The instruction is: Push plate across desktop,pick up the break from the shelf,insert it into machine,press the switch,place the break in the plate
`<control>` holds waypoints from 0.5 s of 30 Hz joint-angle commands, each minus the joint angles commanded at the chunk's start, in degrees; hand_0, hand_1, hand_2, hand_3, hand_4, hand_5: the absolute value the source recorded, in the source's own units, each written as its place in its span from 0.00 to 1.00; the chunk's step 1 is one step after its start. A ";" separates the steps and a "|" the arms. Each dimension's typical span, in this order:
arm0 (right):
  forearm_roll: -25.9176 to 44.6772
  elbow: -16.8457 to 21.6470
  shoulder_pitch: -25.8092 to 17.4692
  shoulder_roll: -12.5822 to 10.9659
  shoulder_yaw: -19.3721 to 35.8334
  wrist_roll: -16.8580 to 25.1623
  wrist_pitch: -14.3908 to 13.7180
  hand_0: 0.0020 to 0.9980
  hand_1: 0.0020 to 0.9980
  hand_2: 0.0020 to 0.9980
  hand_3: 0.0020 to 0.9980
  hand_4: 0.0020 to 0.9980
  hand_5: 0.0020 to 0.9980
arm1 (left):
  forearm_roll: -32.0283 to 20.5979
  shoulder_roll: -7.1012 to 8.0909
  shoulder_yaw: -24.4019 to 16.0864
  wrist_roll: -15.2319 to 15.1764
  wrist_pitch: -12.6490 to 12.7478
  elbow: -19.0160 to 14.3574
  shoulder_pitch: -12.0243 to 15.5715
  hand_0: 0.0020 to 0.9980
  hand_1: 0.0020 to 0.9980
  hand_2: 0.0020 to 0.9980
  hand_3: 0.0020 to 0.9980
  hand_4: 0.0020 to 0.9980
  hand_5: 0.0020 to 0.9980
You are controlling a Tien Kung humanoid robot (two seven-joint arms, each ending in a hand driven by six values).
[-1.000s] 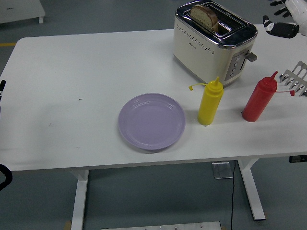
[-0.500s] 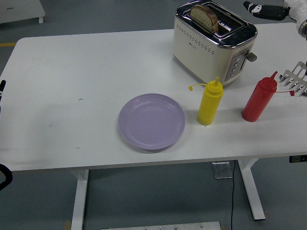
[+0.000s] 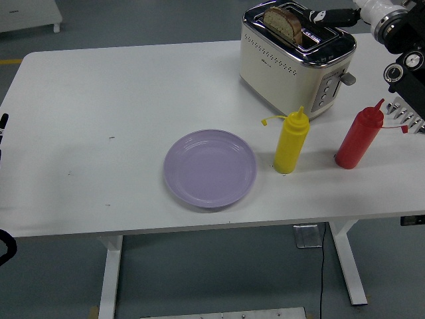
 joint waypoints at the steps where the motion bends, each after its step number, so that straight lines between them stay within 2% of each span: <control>1: -0.11 -0.43 0.39 0.49 -0.38 -0.11 0.03 0.80 0.79 0.84 0.89 0.80 0.54 | 0.00 0.01 0.02 0.00 0.00 0.01 0.02 0.83 0.87 0.93 0.80 0.63 1.00; 6: -0.98 -3.34 2.35 3.05 -2.14 -0.86 0.08 0.80 0.79 0.84 0.89 0.80 0.54 | 0.00 0.02 0.11 -0.01 -0.02 0.03 0.03 0.83 0.87 0.93 0.80 0.63 1.00; 8: -1.25 -4.60 3.10 3.86 -2.67 -1.14 0.08 0.77 0.77 0.80 0.87 0.80 0.54 | 0.01 0.06 0.18 0.01 -0.03 0.04 -0.06 0.83 0.87 0.93 0.80 0.63 1.00; 12: -1.78 -6.37 4.49 4.66 -3.72 -1.69 0.21 0.77 0.77 0.80 0.87 0.80 0.54 | 0.00 0.11 0.17 0.00 -0.04 0.05 -0.16 0.83 0.87 0.93 0.80 0.63 1.00; 13: -2.19 -7.11 5.10 5.03 -4.16 -2.00 0.31 0.71 0.73 0.75 0.84 0.80 0.54 | 0.00 0.14 0.15 -0.01 -0.04 0.04 -0.19 0.83 0.87 0.93 0.80 0.63 1.00; 15: -2.95 -8.33 6.06 5.69 -4.80 -2.51 0.51 0.71 0.73 0.75 0.84 0.80 0.54 | 0.00 0.18 0.11 -0.02 -0.05 0.04 -0.24 0.83 0.87 0.93 0.80 0.63 1.00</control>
